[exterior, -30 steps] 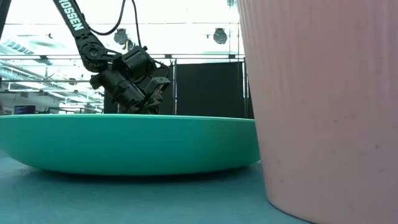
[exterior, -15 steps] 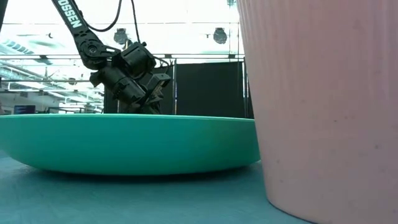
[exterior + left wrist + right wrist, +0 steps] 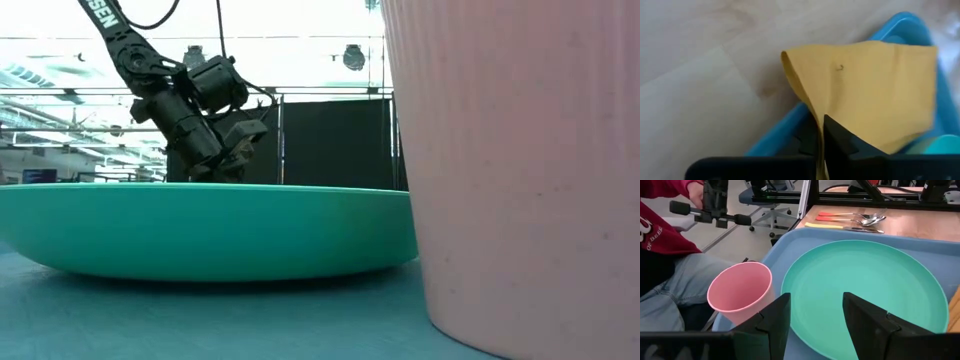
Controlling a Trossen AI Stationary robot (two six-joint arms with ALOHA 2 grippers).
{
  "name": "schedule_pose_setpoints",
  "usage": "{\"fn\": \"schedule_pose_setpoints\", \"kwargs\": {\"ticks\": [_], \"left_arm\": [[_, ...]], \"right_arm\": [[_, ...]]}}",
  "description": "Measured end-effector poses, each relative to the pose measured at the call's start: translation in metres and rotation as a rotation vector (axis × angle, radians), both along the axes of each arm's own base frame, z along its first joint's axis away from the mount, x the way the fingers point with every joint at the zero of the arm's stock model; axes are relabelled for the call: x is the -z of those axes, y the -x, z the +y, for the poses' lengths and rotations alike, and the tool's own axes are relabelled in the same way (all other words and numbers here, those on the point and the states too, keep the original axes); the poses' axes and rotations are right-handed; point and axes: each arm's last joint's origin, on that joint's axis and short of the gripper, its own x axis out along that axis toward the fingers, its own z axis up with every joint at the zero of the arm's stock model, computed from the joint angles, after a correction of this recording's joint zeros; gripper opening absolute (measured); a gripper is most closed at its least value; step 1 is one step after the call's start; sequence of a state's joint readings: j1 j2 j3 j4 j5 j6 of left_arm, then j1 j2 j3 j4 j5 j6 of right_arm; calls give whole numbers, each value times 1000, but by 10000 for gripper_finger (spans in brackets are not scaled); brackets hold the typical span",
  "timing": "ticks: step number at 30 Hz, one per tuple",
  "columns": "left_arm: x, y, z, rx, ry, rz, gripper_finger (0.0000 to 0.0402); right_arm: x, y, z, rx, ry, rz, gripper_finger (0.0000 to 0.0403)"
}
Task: Set up tray
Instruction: Put the yellow napkin to the left of the blue plate on the blue serving tray
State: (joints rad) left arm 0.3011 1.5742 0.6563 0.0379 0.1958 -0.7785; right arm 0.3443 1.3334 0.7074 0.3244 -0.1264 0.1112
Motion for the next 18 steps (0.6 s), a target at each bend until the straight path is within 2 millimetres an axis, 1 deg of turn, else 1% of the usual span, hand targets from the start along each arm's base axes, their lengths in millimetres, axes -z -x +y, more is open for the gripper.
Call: {"fn": "schedule_pose_setpoints", "kwargs": {"ticks": [3, 7, 11, 15, 18], "left_arm": [[0, -2, -6, -9, -49, 10, 8], [-2, -4, -9, -2, -58, -2, 20], [0, -3, -14, -8, -65, 25, 8], [2, -2, -21, 7, -58, 57, 17], [2, -1, -28, -23, -113, 93, 13]], "right_arm": [[0, 0, 0, 0, 0, 0, 171], [0, 0, 0, 0, 0, 0, 171], [0, 0, 0, 0, 0, 1, 171], [1, 0, 0, 0, 2, 5, 171], [2, 1, 0, 0, 3, 8, 171]]}}
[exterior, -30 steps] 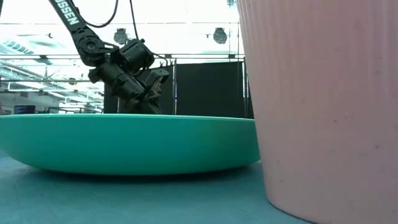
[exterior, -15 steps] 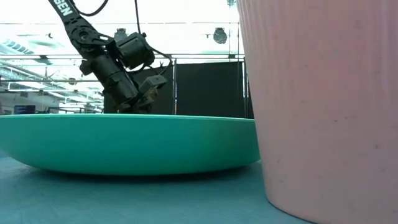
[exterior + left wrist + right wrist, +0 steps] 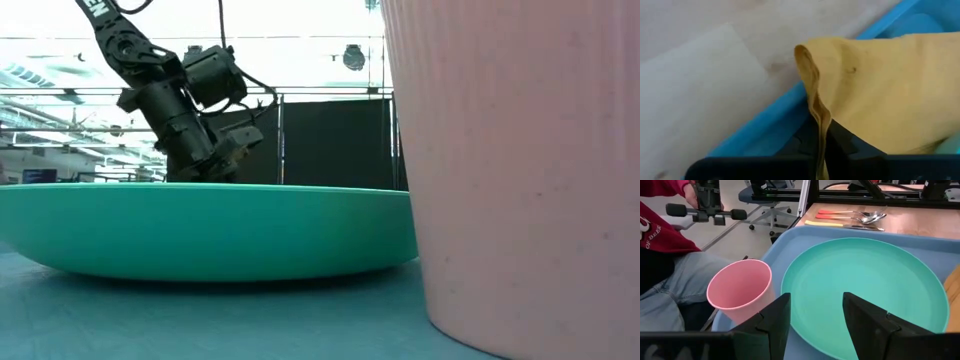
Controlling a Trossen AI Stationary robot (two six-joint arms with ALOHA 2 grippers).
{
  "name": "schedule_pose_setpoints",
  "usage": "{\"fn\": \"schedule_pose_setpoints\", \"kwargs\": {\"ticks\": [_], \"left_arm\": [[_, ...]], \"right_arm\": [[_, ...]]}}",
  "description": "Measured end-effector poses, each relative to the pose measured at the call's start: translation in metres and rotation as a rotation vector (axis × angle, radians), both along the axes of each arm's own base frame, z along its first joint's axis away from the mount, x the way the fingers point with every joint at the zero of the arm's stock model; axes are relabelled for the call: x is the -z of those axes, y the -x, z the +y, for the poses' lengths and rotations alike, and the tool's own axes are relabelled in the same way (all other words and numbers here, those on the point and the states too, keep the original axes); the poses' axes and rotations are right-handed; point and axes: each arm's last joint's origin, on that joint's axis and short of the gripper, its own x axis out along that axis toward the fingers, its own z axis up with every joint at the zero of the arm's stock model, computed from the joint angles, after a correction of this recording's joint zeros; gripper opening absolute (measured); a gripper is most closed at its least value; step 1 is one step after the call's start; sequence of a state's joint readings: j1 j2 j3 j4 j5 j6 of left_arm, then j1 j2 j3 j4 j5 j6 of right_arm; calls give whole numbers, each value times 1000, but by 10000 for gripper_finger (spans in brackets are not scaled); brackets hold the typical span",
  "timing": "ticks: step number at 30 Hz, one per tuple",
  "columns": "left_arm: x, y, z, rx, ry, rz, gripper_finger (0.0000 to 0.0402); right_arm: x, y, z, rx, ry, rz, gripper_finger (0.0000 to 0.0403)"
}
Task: Set up tray
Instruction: Put the yellow napkin to the left of the blue plate on the blue serving tray
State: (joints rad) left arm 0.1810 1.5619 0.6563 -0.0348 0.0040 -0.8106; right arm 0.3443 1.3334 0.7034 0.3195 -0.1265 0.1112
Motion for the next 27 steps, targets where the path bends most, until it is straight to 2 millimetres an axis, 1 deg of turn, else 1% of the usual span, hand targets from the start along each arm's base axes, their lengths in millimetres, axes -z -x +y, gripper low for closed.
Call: {"fn": "schedule_pose_setpoints", "kwargs": {"ticks": [3, 7, 11, 13, 17, 24, 27], "left_arm": [[-2, 1, -4, -19, 8, 4, 8], [-2, 5, -11, -43, 10, 47, 19], [1, 8, -20, -53, 4, 99, 8], [1, 8, -24, -81, -3, 93, 8], [1, 8, -33, -81, 5, 100, 22], [1, 8, -48, -85, 8, 95, 7], [1, 8, -52, -90, 2, 95, 19]], "right_arm": [[4, 2, -1, 0, 0, 2, 171], [8, 4, -2, 0, -8, -21, 171], [9, 5, -2, 0, -12, -32, 171], [9, 5, -2, 0, -12, -33, 171], [9, 5, -2, 1, -15, -31, 171], [9, 5, -2, 1, -16, -33, 171], [9, 5, -2, 1, -16, -34, 171]]}}
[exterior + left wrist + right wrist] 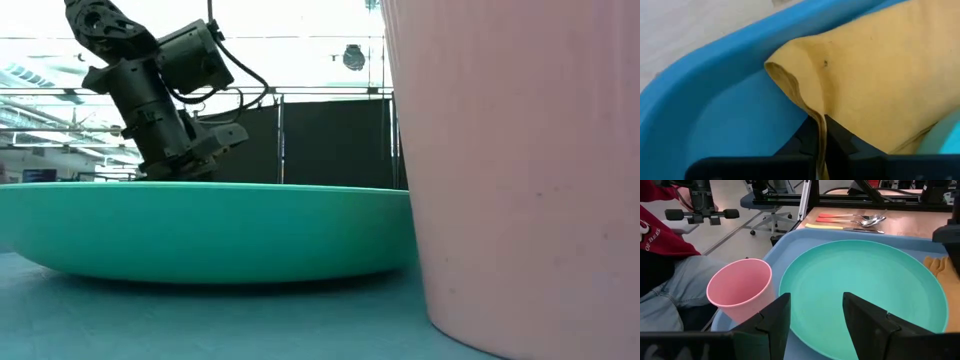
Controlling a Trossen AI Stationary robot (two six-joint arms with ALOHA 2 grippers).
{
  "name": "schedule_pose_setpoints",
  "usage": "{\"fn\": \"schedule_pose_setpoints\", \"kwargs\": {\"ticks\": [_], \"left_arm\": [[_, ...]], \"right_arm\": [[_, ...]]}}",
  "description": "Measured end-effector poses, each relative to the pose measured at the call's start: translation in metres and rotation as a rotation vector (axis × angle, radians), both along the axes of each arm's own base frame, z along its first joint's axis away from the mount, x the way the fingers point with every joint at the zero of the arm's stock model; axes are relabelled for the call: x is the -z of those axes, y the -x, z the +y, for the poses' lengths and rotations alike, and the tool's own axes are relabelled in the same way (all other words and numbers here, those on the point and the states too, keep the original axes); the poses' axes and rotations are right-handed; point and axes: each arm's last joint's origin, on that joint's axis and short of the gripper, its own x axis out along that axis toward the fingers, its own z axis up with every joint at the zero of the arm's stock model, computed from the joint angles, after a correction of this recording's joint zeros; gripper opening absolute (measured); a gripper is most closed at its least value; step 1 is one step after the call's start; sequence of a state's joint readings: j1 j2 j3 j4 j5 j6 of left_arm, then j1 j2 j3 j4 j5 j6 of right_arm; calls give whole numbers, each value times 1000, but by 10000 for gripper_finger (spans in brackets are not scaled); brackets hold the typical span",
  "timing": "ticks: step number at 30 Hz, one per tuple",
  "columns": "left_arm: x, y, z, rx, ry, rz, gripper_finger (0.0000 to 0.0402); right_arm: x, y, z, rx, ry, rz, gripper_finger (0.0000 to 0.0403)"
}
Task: Set up tray
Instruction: Put the yellow napkin to the left of the blue plate on the blue serving tray
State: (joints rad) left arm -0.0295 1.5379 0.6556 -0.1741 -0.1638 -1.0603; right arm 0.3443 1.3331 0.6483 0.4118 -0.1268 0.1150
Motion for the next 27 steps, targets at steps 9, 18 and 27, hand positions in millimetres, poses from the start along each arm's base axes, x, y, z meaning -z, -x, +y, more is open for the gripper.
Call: {"fn": "schedule_pose_setpoints", "kwargs": {"ticks": [9, 18, 27], "left_arm": [[1, 3, -7, -20, -4, 29, 37], [1, 3, -13, -15, -15, 23, 8], [0, 4, -12, -41, -49, 18, 66]], "right_arm": [[0, 0, 0, 1, -3, 0, 171], [0, 0, 0, 1, -4, -1, 171], [0, 0, 0, 4, -5, 0, 171]]}}
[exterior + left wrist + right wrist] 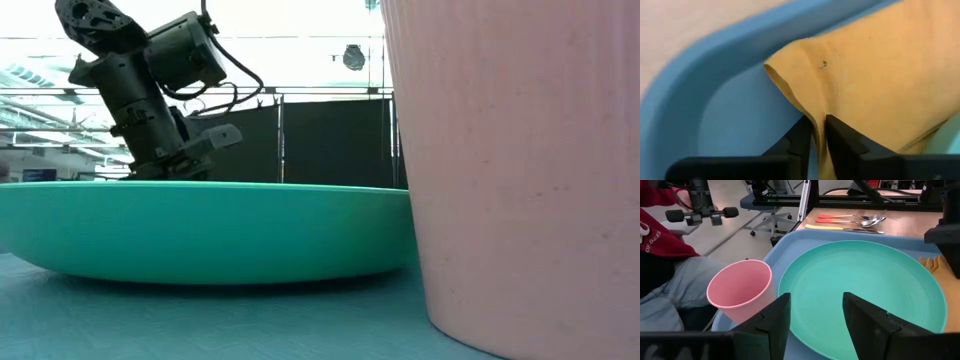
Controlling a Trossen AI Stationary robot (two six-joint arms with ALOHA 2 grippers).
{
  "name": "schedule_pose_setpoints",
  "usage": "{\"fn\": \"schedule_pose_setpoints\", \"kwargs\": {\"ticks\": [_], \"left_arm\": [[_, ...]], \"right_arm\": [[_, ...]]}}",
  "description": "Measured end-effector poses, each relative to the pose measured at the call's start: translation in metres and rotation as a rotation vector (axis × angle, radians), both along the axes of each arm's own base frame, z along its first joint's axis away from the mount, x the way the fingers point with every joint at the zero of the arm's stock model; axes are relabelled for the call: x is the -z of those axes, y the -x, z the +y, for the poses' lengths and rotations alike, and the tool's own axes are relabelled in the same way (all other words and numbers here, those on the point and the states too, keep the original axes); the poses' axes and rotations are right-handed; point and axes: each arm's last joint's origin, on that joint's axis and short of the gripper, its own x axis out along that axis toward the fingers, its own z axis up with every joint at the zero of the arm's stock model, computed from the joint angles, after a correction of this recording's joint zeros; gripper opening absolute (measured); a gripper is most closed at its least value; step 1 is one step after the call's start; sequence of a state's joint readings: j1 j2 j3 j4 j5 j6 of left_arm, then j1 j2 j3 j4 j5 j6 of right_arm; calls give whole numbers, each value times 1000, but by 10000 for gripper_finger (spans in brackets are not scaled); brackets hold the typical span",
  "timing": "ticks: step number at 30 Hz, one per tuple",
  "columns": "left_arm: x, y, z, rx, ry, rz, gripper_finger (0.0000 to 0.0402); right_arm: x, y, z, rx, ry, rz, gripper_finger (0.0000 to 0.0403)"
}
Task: Set up tray
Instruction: Put the yellow napkin to the left of the blue plate on the blue serving tray
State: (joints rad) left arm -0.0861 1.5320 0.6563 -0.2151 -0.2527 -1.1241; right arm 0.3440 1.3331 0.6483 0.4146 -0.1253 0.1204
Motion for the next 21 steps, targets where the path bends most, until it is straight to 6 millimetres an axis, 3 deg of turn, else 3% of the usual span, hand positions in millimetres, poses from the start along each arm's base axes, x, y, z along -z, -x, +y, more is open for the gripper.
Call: {"fn": "schedule_pose_setpoints", "kwargs": {"ticks": [10, 21], "left_arm": [[-14, 4, 2, 5, -70, -35, 77], [-60, 18, -7, 58, -208, -217, 78]], "right_arm": [[1, 0, -2, 56, -1, 12, 171], [0, -1, -2, 60, 17, -5, 171]]}}
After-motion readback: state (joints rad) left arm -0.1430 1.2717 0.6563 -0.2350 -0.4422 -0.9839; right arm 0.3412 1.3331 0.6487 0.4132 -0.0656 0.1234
